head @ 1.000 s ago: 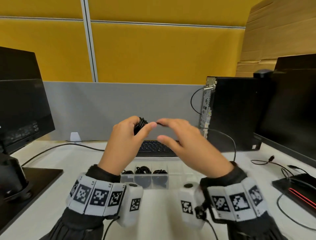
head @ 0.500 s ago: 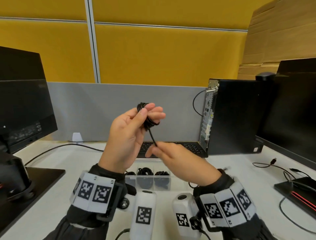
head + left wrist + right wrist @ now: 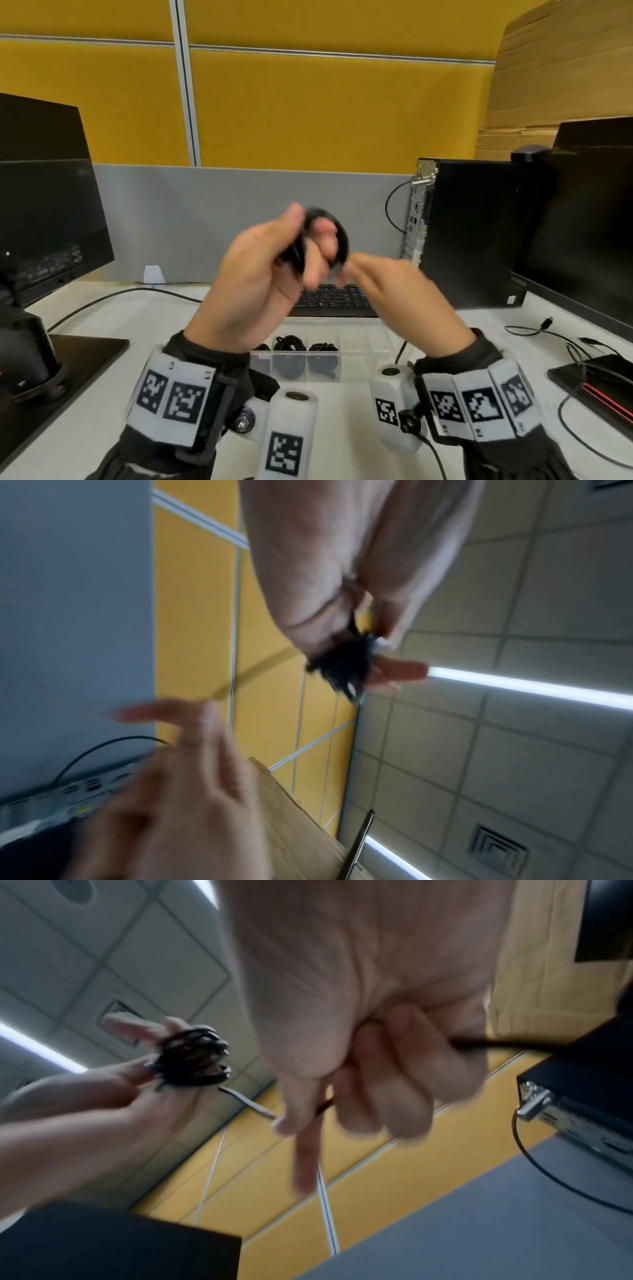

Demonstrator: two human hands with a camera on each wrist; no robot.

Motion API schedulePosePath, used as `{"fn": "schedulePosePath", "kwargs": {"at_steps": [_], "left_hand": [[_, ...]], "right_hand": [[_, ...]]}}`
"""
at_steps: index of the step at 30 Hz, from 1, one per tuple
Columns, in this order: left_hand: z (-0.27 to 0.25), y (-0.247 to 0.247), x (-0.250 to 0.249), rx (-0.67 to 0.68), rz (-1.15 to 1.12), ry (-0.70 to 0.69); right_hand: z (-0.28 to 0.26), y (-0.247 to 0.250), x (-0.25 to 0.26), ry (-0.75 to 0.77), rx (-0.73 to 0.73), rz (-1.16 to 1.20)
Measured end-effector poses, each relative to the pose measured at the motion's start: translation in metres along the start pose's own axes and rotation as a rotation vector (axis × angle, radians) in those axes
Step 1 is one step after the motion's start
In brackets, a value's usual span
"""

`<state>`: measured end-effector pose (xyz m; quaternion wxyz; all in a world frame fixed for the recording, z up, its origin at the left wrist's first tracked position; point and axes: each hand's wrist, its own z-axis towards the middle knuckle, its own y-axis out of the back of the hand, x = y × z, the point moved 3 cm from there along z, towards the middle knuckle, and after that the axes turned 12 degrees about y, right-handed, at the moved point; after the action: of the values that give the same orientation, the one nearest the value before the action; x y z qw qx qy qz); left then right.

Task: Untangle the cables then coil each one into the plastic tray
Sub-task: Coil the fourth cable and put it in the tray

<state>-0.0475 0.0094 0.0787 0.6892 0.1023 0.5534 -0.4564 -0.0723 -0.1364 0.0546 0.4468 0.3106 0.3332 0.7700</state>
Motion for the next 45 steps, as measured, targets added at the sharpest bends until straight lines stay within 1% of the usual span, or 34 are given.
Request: {"fn": "schedulePosePath", "kwargs": {"at_steps": [1, 2, 3, 4, 5, 6, 7, 8, 9, 11, 13, 14, 15, 16, 17, 18, 20, 21, 22, 23, 24, 25, 26, 28, 31, 34, 37, 40, 41, 42, 43, 44, 45], "left_hand": [[0.002, 0.005, -0.004, -0.083, -0.070, -0.082], [0.004, 0.011, -0.005, -0.165, -0.055, -0.149], [0.007, 0.018, -0.004, -0.252, 0.054, -0.196], [0.008, 0.023, -0.001, -0.341, 0.228, -0.232], [0.009, 0.029, 0.002, -0.423, 0.437, -0.269], [0.009, 0.031, 0.005, -0.474, 0.644, -0.305], [0.009, 0.034, 0.008, -0.504, 0.825, -0.343], [0.008, 0.036, 0.009, -0.526, 0.961, -0.383], [0.007, 0.039, 0.007, -0.560, 1.047, -0.428], [0.006, 0.050, -0.002, -0.650, 1.147, -0.489], [0.007, 0.066, -0.010, -0.744, 1.262, -0.458], [0.007, 0.072, -0.011, -0.769, 1.334, -0.407], [0.008, 0.077, -0.011, -0.771, 1.394, -0.331], [0.008, 0.080, -0.009, -0.743, 1.438, -0.220], [0.009, 0.081, -0.004, -0.672, 1.460, -0.085], [0.010, 0.080, 0.003, -0.549, 1.443, 0.060], [0.009, 0.067, 0.017, -0.219, 1.293, 0.329], [0.007, 0.058, 0.023, -0.079, 1.239, 0.417], [0.005, 0.049, 0.027, 0.023, 1.247, 0.466], [0.003, 0.041, 0.029, 0.088, 1.294, 0.484], [0.002, 0.036, 0.031, 0.126, 1.346, 0.480], [0.002, 0.032, 0.033, 0.139, 1.387, 0.458], [0.003, 0.031, 0.034, 0.123, 1.415, 0.427], [0.005, 0.031, 0.035, 0.037, 1.414, 0.359], [0.008, 0.030, 0.032, -0.082, 1.329, 0.252], [0.011, 0.027, 0.030, -0.172, 1.215, 0.177], [0.014, 0.033, 0.028, -0.307, 1.126, 0.099], [0.014, 0.039, 0.024, -0.396, 1.118, 0.026], [0.014, 0.041, 0.022, -0.415, 1.124, 0.003], [0.014, 0.042, 0.020, -0.433, 1.128, -0.019], [0.013, 0.043, 0.018, -0.437, 1.130, -0.030], [0.013, 0.042, 0.016, -0.413, 1.105, -0.021], [0.012, 0.039, 0.016, -0.348, 1.044, 0.023]], "right_hand": [[0.000, -0.009, 0.004, 0.019, 0.141, 0.077], [0.000, -0.016, 0.011, 0.050, 0.256, 0.152], [-0.001, -0.021, 0.018, 0.090, 0.339, 0.199], [-0.001, -0.022, 0.025, 0.127, 0.380, 0.221], [-0.001, -0.021, 0.027, 0.151, 0.379, 0.227], [0.000, -0.015, 0.027, 0.159, 0.351, 0.231], [0.000, -0.008, 0.025, 0.154, 0.318, 0.242], [-0.002, 0.000, 0.020, 0.141, 0.289, 0.258], [-0.005, 0.009, 0.012, 0.123, 0.265, 0.279], [-0.013, 0.028, -0.007, 0.081, 0.216, 0.289], [-0.022, 0.042, -0.030, 0.021, 0.153, 0.197], [-0.026, 0.048, -0.041, -0.015, 0.117, 0.132], [-0.029, 0.051, -0.052, -0.060, 0.070, 0.070], [-0.032, 0.055, -0.061, -0.112, 0.013, 0.011], [-0.035, 0.058, -0.069, -0.166, -0.055, -0.052], [-0.038, 0.060, -0.075, -0.218, -0.133, -0.116], [-0.042, 0.062, -0.081, -0.319, -0.278, -0.226], [-0.044, 0.060, -0.083, -0.376, -0.324, -0.265], [-0.044, 0.057, -0.085, -0.431, -0.338, -0.292], [-0.044, 0.054, -0.088, -0.481, -0.309, -0.304], [-0.044, 0.050, -0.091, -0.518, -0.245, -0.305], [-0.044, 0.048, -0.094, -0.544, -0.168, -0.298], [-0.045, 0.046, -0.097, -0.556, -0.100, -0.286], [-0.044, 0.045, -0.096, -0.520, -0.032, -0.243], [-0.034, 0.043, -0.079, -0.367, 0.001, -0.143], [-0.018, 0.035, -0.037, -0.193, 0.080, 0.031], [-0.009, 0.017, 0.006, -0.107, 0.263, 0.286], [-0.009, -0.003, 0.025, -0.008, 0.469, 0.371], [-0.010, -0.006, 0.026, 0.015, 0.501, 0.390], [-0.009, -0.006, 0.025, 0.025, 0.489, 0.404], [-0.007, -0.004, 0.022, 0.027, 0.427, 0.396], [-0.005, 0.001, 0.018, 0.029, 0.310, 0.353], [-0.003, 0.007, 0.014, 0.042, 0.154, 0.278]]}}
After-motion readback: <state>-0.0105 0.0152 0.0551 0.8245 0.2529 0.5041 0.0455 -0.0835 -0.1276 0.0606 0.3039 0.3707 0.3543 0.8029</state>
